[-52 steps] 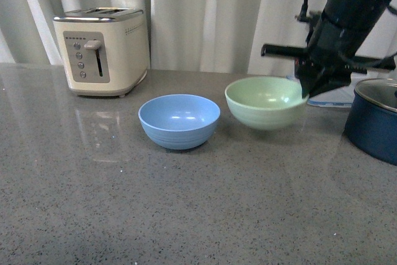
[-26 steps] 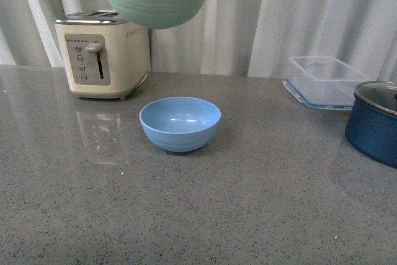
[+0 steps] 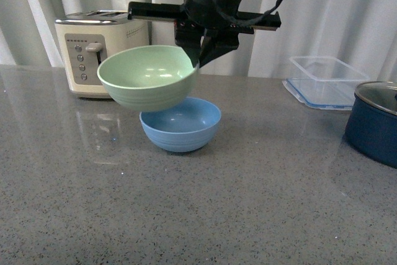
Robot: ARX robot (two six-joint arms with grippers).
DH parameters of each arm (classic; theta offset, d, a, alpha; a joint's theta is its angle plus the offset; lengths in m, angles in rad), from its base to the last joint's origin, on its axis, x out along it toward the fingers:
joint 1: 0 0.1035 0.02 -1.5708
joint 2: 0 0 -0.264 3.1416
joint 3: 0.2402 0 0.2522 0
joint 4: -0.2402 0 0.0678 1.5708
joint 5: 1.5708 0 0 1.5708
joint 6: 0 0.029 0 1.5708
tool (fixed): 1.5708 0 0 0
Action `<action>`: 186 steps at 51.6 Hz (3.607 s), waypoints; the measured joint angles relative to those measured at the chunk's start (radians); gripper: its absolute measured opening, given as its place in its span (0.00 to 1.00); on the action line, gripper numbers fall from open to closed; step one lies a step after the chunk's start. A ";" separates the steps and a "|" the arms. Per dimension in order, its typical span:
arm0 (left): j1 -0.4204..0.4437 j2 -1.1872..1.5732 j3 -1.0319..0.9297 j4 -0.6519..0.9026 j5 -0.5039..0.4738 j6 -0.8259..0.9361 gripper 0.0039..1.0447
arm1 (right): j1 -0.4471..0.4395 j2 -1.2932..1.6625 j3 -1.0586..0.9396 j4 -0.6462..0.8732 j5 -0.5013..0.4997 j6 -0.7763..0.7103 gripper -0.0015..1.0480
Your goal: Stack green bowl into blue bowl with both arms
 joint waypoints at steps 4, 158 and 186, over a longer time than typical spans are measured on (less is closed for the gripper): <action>0.000 0.000 0.000 0.000 0.000 0.000 0.94 | -0.005 0.000 -0.020 0.009 0.010 -0.001 0.01; 0.000 0.000 0.000 0.000 -0.001 0.000 0.94 | -0.525 -1.476 -2.100 1.487 -0.159 -0.323 0.01; 0.000 0.000 0.000 0.000 0.000 0.000 0.94 | -0.525 -1.812 -2.112 1.170 -0.160 -0.323 0.01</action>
